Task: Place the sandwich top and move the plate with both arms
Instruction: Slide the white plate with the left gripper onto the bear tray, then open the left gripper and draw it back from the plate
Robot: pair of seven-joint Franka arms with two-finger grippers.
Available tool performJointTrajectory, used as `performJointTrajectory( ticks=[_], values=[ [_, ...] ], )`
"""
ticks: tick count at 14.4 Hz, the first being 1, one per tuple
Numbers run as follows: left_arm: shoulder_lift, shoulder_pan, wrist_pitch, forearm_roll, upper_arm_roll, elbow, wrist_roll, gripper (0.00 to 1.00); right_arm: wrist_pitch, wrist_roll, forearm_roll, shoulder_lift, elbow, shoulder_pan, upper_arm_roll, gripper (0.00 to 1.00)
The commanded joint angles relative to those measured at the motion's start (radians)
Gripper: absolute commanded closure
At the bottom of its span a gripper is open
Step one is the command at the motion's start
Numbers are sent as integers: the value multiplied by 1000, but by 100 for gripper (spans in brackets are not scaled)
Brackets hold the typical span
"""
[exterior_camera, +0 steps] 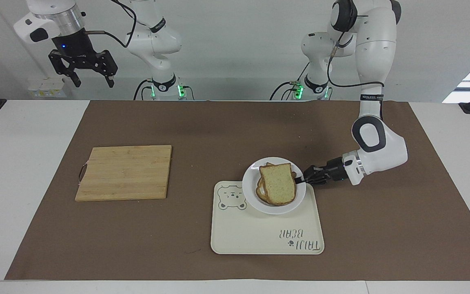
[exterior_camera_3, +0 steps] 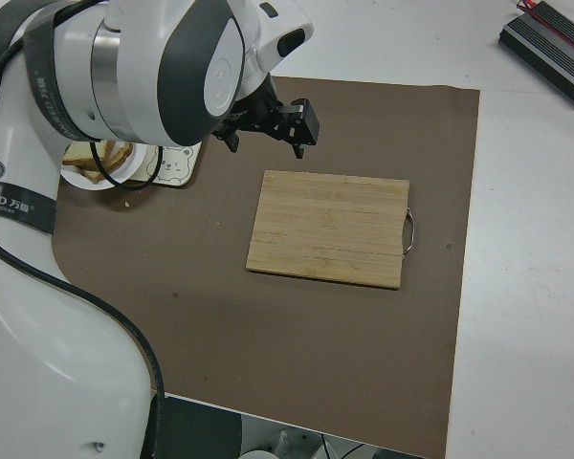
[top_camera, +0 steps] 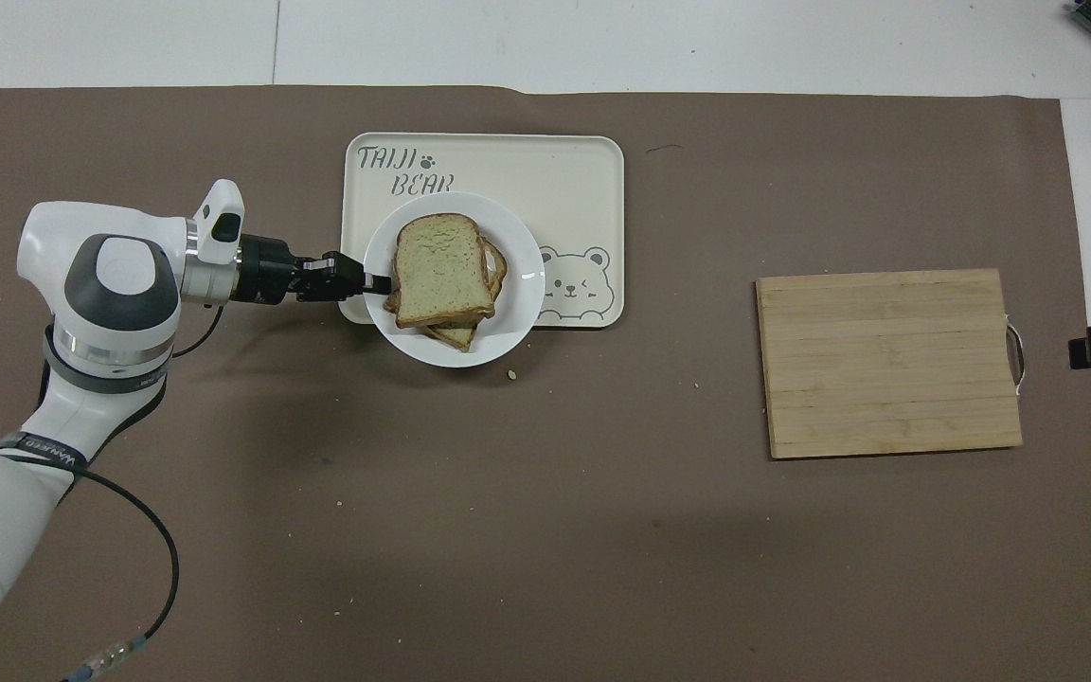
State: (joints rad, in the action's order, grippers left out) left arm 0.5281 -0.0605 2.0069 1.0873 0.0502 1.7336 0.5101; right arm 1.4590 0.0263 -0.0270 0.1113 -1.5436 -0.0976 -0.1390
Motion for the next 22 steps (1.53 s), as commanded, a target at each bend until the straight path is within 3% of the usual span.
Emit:
performJointTrajectory(
  ticks=[1,9,13,14,15,18,20,22],
  values=[
    [92,13,-16,-12,33,-173,-90,100,-6,23,4,14,-12,10,7,0],
    [179,-35,59,-44,30,-275,-160,100,-6,23,4,13,-12,10,7,0],
    [196,-42,81,-99,30,-279,-162,100,-6,23,4,13,-12,10,7,0],
    [194,-47,88,-112,30,-276,-162,66,-6,23,4,13,-12,10,7,0],
    [193,-51,93,-122,28,-275,-162,1,-6,23,4,13,-12,10,7,0],
    [173,-25,76,-165,25,-273,-160,0,-6,23,4,13,-12,10,7,0],
    [106,-32,70,-171,1,-255,-173,0,-6,23,4,13,-12,10,7,0],
    [31,-36,46,-252,-10,-230,-226,0,-6,23,4,13,-12,10,7,0]
  ],
)
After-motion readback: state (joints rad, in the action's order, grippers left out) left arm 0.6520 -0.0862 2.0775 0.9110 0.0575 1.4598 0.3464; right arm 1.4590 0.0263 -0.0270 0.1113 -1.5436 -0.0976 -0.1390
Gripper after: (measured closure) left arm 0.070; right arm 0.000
